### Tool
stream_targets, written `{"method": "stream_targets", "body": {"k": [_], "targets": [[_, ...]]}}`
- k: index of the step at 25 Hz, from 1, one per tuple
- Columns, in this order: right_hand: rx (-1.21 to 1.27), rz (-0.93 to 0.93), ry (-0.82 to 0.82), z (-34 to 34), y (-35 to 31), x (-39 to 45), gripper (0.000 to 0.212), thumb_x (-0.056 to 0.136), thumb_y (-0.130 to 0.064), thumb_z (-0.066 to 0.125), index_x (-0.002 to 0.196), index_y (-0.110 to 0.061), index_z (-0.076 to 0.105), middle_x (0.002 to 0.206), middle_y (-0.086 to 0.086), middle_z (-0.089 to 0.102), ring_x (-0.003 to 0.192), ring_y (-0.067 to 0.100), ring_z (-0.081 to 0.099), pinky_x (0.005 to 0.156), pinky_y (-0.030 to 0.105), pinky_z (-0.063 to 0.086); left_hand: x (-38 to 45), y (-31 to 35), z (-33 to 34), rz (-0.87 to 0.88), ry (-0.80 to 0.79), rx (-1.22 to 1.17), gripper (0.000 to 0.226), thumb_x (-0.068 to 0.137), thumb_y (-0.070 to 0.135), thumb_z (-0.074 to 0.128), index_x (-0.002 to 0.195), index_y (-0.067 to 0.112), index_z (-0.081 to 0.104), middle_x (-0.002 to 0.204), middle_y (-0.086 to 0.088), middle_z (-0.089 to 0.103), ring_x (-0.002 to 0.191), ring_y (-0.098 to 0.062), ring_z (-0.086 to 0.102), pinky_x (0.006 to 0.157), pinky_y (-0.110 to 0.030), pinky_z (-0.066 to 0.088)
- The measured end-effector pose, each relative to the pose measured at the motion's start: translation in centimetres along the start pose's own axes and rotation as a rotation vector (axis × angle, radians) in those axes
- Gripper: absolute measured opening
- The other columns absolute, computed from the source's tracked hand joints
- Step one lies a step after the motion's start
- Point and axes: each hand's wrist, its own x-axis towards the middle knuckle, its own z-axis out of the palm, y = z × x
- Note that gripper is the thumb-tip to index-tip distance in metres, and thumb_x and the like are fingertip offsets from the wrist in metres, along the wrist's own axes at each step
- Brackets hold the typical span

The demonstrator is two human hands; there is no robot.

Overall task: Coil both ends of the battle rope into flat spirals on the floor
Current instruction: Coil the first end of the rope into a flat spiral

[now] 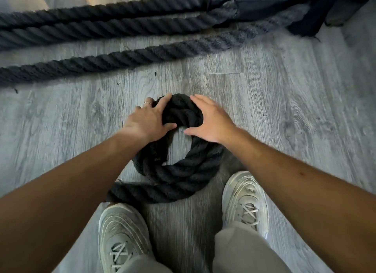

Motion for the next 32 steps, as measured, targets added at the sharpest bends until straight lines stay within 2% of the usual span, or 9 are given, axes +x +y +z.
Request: {"method": "stream_targets", "body": {"k": [3,6,11,17,19,23,27,29,32], "targets": [[-0.010,0.336,0.235,3.8,-2.0,-4.5,0.126,0.064,-0.068,0.077,0.160,-0.034,0.004,0.163,0.006,0.014,0.144,0.032,0.017,0.114,0.057,0.025,0.3,-0.4,0.9,0.028,0.008,0.127,0.088,0.093,0.070,0.042,0.157,0.045,-0.014,0.162,-0.018,0.023,0.130,-0.049,0.047,0.098,-0.056,0.049],[0.165,0.533,0.262,6.6,-2.8,-8.5,0.127,0.063,-0.060,0.076,0.157,-0.039,-0.005,0.147,0.010,0.021,0.125,0.031,0.023,0.105,0.055,0.034,0.2,0.2,1.0,0.004,0.010,0.146,0.088,0.093,0.071,0.039,0.156,0.045,-0.016,0.164,-0.016,0.021,0.131,-0.047,0.046,0.095,-0.055,0.052],[0.054,0.205,-0.056,2.3,-0.5,-3.0,0.120,0.072,-0.046,0.082,0.159,-0.045,-0.001,0.151,0.001,0.011,0.137,0.031,0.016,0.115,0.055,0.031,-2.5,-1.1,1.0,-0.275,0.008,-0.042,0.095,0.088,0.076,0.043,0.158,0.040,-0.010,0.163,-0.024,0.017,0.122,-0.053,0.053,0.088,-0.052,0.051],[-0.052,-0.100,-0.276,-0.3,-0.9,2.4,0.109,0.076,-0.030,0.086,0.159,-0.048,0.017,0.168,-0.009,0.005,0.152,0.025,0.008,0.119,0.045,0.026,-5.5,-2.1,3.4,-0.562,-0.007,-0.356,0.114,0.073,0.083,0.056,0.154,0.018,0.010,0.153,-0.035,0.027,0.130,-0.053,0.045,0.103,-0.055,0.045],[-0.045,-0.097,-0.294,-0.2,-0.8,2.3,0.108,0.077,-0.030,0.086,0.158,-0.048,0.017,0.169,-0.012,0.000,0.155,0.023,0.002,0.121,0.047,0.023,-3.3,-2.7,2.1,-0.471,0.061,-0.254,0.110,0.075,0.084,0.053,0.153,0.017,0.014,0.154,-0.031,0.026,0.137,-0.051,0.036,0.110,-0.054,0.037],[0.010,-0.084,-0.121,-0.1,-0.8,0.3,0.104,0.079,-0.035,0.085,0.159,-0.044,0.020,0.170,-0.009,0.001,0.156,0.023,0.004,0.122,0.052,0.023,0.1,-3.1,-0.1,-0.138,-0.020,-0.112,0.091,0.090,0.066,0.056,0.157,0.047,-0.002,0.159,-0.022,0.025,0.128,-0.050,0.049,0.104,-0.056,0.045],[0.090,0.430,0.270,4.7,-1.7,-6.0,0.118,0.069,-0.069,0.074,0.158,-0.038,0.003,0.160,0.012,0.015,0.142,0.036,0.019,0.113,0.057,0.027,0.2,-2.8,0.4,-0.159,-0.019,-0.023,0.086,0.093,0.065,0.051,0.156,0.052,-0.006,0.160,-0.023,0.023,0.127,-0.051,0.049,0.100,-0.055,0.047],[0.194,0.538,0.237,6.3,-1.7,-8.4,0.121,0.070,-0.070,0.072,0.159,-0.033,-0.003,0.146,0.012,0.022,0.133,0.035,0.025,0.106,0.051,0.035,-0.1,-2.3,0.3,-0.172,-0.030,-0.028,0.085,0.093,0.065,0.050,0.156,0.052,-0.007,0.162,-0.023,0.019,0.126,-0.052,0.049,0.098,-0.055,0.049],[0.108,0.362,0.128,4.5,0.0,-6.6,0.114,0.080,-0.065,0.069,0.161,-0.025,-0.001,0.148,0.009,0.020,0.137,0.033,0.026,0.103,0.047,0.041,-0.7,-2.2,-0.3,-0.226,-0.017,-0.094,0.086,0.092,0.065,0.053,0.157,0.046,0.001,0.160,-0.027,0.022,0.122,-0.053,0.053,0.093,-0.055,0.053]]}}
